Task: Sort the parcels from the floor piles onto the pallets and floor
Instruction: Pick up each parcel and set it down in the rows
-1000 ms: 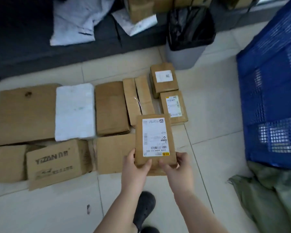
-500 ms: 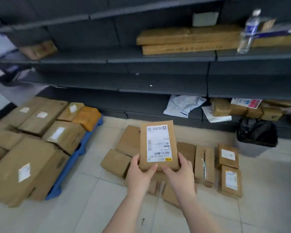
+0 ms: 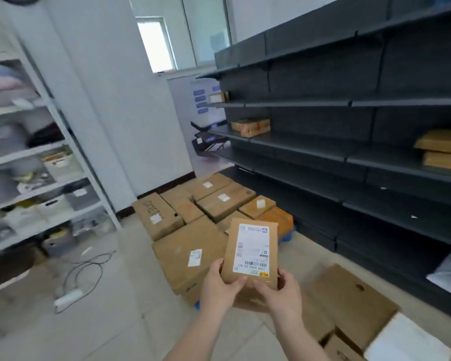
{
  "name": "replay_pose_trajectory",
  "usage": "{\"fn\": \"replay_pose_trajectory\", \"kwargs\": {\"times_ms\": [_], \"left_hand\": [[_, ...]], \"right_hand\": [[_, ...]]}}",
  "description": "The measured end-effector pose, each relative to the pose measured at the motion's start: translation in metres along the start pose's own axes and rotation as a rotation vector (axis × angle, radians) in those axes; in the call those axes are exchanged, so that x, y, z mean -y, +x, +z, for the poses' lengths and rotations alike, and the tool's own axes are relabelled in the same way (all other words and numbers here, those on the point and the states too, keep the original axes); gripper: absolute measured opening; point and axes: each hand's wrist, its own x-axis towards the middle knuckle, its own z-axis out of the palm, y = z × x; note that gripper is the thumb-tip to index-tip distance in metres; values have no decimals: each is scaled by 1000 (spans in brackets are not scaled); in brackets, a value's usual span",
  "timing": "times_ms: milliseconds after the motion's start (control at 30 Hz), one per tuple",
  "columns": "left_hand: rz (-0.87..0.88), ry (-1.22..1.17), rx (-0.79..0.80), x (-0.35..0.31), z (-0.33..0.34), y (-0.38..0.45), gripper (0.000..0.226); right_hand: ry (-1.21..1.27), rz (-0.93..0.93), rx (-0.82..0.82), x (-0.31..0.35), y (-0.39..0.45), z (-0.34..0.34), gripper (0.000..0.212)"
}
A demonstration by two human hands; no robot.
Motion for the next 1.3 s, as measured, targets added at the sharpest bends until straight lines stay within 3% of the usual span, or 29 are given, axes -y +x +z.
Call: {"fn": "replay_pose_trajectory", "kwargs": {"times_ms": [100, 233, 467, 700, 1033, 1300], "left_hand": [[5, 1, -54, 26, -61, 44, 56], [-1, -31, -62, 63, -123, 91, 48], [-62, -61, -48, 108, -181, 176, 47], [-67, -25, -13, 121, -206, 308, 50], [-106, -46, 10, 126, -237, 505, 52], [-141, -32, 143, 151, -237, 629, 49]], "right_hand": [[63, 1, 46, 6, 4, 84, 56], [79, 27, 80, 0, 17, 177, 74], [14, 26, 39, 3, 57, 276, 54], [6, 3, -30, 7, 146, 373, 44], [-62, 37, -34, 38, 301, 503, 51], [-98, 118, -109, 32, 377, 566, 35]]}}
